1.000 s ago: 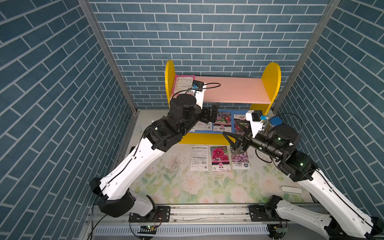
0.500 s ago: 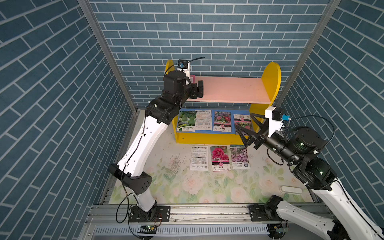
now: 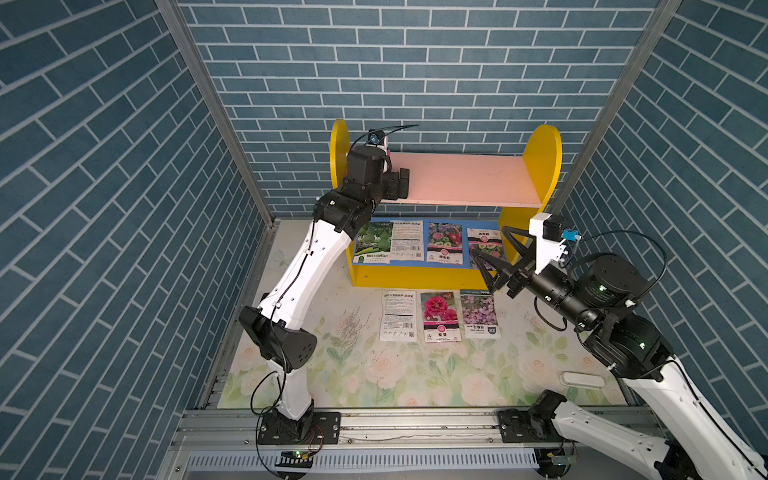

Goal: Take the seed bag off the shelf
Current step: Pick up the seed packet from the shelf.

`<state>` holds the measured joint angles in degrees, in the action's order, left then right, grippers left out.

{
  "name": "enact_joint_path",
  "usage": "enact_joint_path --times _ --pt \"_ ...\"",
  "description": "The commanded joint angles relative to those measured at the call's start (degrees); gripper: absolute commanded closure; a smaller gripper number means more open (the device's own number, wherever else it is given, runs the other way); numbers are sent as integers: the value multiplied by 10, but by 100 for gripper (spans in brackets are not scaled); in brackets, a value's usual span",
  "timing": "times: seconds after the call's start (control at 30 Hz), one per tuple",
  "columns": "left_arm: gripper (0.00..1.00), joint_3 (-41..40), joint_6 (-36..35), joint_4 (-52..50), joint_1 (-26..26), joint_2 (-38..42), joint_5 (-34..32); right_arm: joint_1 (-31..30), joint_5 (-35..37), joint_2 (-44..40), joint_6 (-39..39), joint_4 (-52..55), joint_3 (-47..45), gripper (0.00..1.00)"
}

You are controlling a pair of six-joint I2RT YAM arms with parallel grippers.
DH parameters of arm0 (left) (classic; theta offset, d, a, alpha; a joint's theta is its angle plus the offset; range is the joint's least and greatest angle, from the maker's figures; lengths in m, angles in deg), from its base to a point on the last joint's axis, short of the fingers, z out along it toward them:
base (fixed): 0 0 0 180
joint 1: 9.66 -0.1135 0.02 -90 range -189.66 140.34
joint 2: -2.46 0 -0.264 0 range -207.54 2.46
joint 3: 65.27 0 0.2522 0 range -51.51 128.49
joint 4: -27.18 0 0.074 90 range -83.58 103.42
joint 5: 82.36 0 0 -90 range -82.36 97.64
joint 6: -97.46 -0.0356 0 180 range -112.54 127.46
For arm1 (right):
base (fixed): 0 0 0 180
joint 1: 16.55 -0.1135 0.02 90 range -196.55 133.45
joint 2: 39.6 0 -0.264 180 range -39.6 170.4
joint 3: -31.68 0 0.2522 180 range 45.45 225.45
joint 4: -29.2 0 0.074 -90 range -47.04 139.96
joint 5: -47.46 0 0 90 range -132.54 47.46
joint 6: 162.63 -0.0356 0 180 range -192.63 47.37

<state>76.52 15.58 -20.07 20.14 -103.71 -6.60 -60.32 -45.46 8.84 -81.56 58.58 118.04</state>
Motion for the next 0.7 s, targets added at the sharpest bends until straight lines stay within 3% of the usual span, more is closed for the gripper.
enact_joint_path --times 0.0,0.17,0.43,0.67 --pt "0 6 -5 25 -6 1 -46 -2 12 -2 17 10 5 0" --pt "0 9 -7 26 -8 -12 -60 -2 15 1 18 14 3 0" --pt "0 12 7 -9 -9 -22 -29 -2 18 6 18 19 4 0" --pt "0 11 32 -47 -9 -8 39 -2 20 3 16 22 3 0"
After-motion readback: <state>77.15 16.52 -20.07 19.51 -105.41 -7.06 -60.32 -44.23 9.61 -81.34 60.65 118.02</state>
